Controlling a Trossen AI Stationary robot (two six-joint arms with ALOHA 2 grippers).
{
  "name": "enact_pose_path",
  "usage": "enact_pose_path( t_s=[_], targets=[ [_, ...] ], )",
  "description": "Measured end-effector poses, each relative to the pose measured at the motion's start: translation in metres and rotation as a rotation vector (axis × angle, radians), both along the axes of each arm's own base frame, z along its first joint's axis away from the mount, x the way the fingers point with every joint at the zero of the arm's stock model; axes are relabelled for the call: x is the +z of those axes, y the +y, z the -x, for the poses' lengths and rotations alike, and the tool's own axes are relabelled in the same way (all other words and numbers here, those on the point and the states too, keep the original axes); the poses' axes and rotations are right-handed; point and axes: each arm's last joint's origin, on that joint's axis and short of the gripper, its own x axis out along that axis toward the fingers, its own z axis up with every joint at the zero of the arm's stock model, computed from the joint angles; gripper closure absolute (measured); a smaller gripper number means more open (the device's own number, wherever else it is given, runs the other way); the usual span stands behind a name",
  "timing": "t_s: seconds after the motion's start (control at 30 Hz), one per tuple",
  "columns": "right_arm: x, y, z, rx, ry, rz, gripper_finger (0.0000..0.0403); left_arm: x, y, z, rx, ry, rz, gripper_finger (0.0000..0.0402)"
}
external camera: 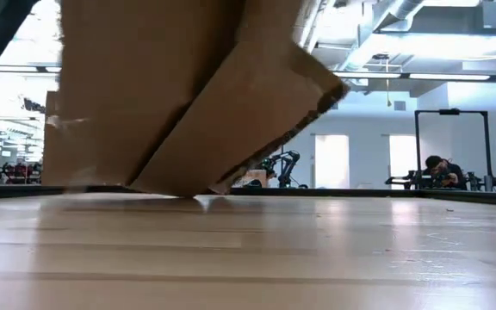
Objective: Unpack boxes
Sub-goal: Break down the box until it is fully flat
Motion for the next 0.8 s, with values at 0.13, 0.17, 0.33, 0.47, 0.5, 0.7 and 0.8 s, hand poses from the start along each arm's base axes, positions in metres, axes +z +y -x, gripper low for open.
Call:
enact_pose_path(
  t_s=[0.13, 0.17, 0.33, 0.47, 0.5, 0.7, 0.8],
  targets=[
    [-0.007, 0.017, 0.016, -0.132, -0.045, -0.012, 0.007, -0.02, 0.0, -0.013, -0.032, 0.058, -0.004, 0.0401],
    [-0.008, 0.021, 0.022, -0.175, -0.069, -0.005, 0.007, -0.026, 0.001, -0.015, -0.039, 0.081, -0.002, 0.0401],
    [-0.018, 0.036, 0.056, -0.318, -0.148, -0.024, 0.007, -0.056, 0.003, -0.031, -0.078, 0.163, -0.007, 0.0402],
    [-0.028, 0.041, 0.068, -0.359, -0.145, -0.055, 0.007, -0.079, 0.004, -0.043, -0.109, 0.2, -0.005, 0.0402],
    [-0.031, 0.043, 0.07, -0.364, -0.141, -0.056, 0.007, -0.084, 0.004, -0.047, -0.11, 0.202, -0.004, 0.0402],
    [-0.044, 0.047, 0.067, -0.374, -0.088, -0.075, 0.007, -0.105, 0.007, -0.061, -0.115, 0.191, -0.012, 0.0402],
    [-0.047, 0.045, 0.07, -0.368, -0.03, -0.037, 0.007, -0.12, 0.008, -0.069, -0.118, 0.207, -0.007, 0.0402]
  ],
)
